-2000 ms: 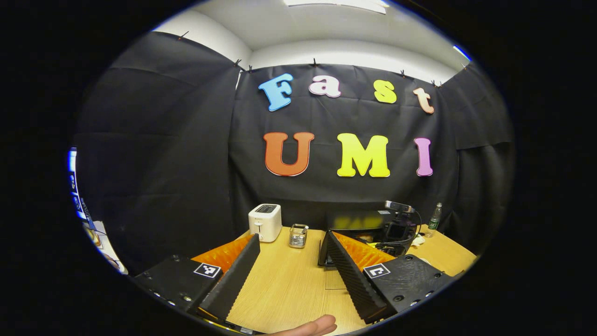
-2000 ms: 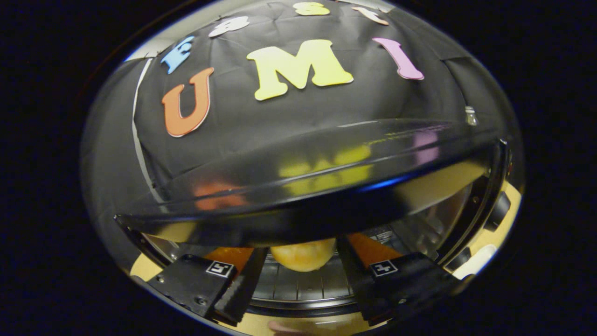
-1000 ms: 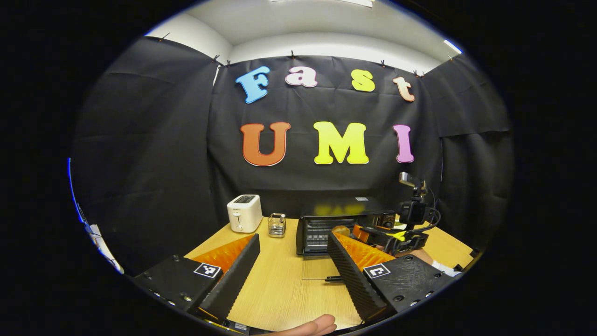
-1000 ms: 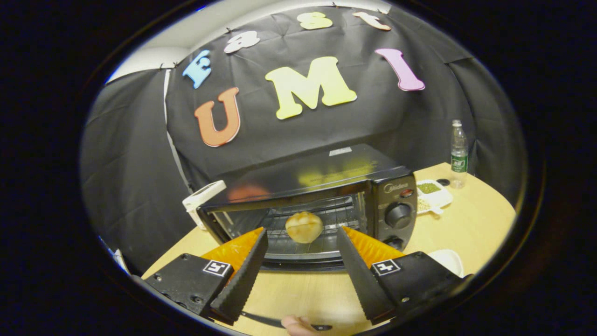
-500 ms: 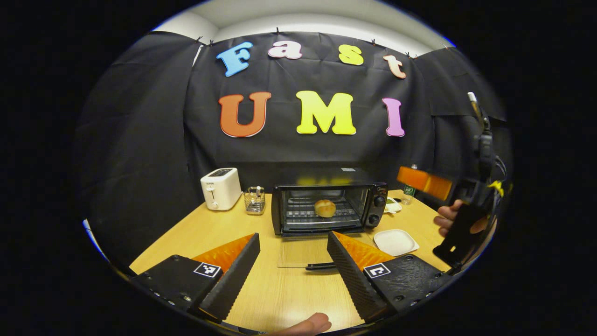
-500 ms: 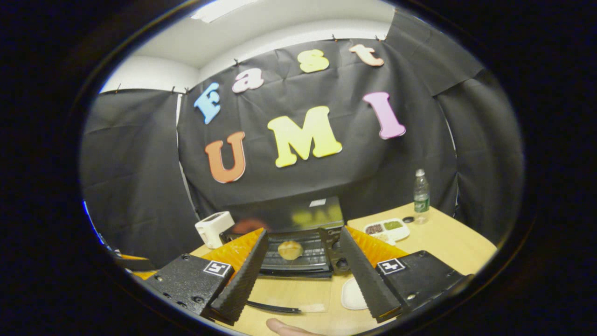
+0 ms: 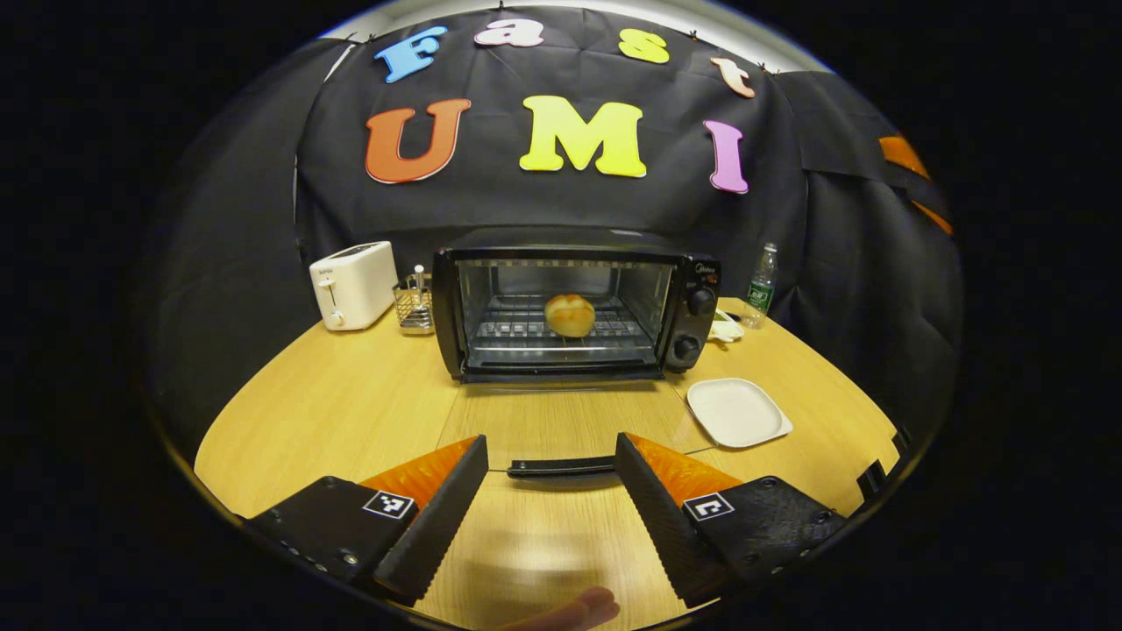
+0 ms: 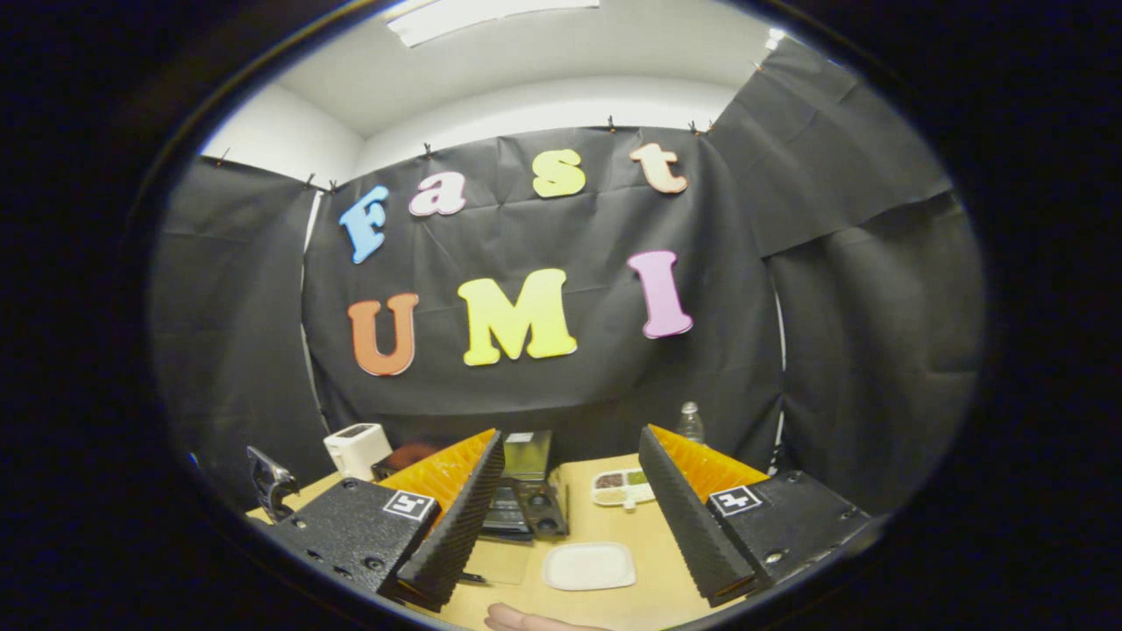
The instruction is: Open the electric oven with the left hand, put the food in, and close the electric oven.
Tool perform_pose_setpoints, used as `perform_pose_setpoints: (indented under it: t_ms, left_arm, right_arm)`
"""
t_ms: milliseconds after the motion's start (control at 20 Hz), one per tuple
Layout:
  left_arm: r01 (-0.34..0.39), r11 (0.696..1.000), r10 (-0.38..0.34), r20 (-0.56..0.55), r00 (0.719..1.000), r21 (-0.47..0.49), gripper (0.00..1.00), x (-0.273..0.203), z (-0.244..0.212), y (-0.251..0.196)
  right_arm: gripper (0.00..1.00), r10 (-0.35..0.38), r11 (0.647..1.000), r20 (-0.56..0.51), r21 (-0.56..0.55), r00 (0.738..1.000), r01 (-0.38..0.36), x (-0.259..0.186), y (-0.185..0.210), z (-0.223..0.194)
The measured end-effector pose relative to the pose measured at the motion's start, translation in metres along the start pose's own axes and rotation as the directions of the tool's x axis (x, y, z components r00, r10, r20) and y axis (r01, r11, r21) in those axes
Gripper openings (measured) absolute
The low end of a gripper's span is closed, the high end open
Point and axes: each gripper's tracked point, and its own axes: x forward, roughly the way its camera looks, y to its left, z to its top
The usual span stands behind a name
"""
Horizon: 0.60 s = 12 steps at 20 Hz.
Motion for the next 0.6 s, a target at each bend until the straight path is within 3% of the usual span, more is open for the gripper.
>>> perform_pose_setpoints:
  t_ms: [150, 200, 250, 600]
  left_arm:
    - [-0.002, 1.0, 0.003, -0.092, 0.996, 0.013, 0.96, 0.015, -0.024, -0.008]
    - [-0.006, 1.0, 0.007, -0.134, 0.991, 0.009, 0.96, 0.019, -0.034, -0.01]
    - [-0.009, 1.0, 0.011, -0.159, 0.987, 0.015, 0.96, 0.022, -0.041, -0.012]
    - [0.006, 0.999, 0.0, -0.209, 0.978, 0.031, 0.96, 0.037, -0.05, -0.03]
  right_arm:
    - [0.98, -0.048, 0.998, 0.029, -0.044, 0.998, 0.049, -0.016, -0.026, 0.024]
    - [0.9, -0.062, 0.996, 0.04, -0.054, 0.997, 0.064, -0.021, -0.032, 0.03]
    - [0.91, -0.069, 0.996, 0.042, -0.062, 0.997, 0.072, -0.026, -0.036, 0.031]
    - [0.92, -0.053, 0.994, 0.071, -0.09, 0.996, 0.059, -0.049, -0.043, 0.036]
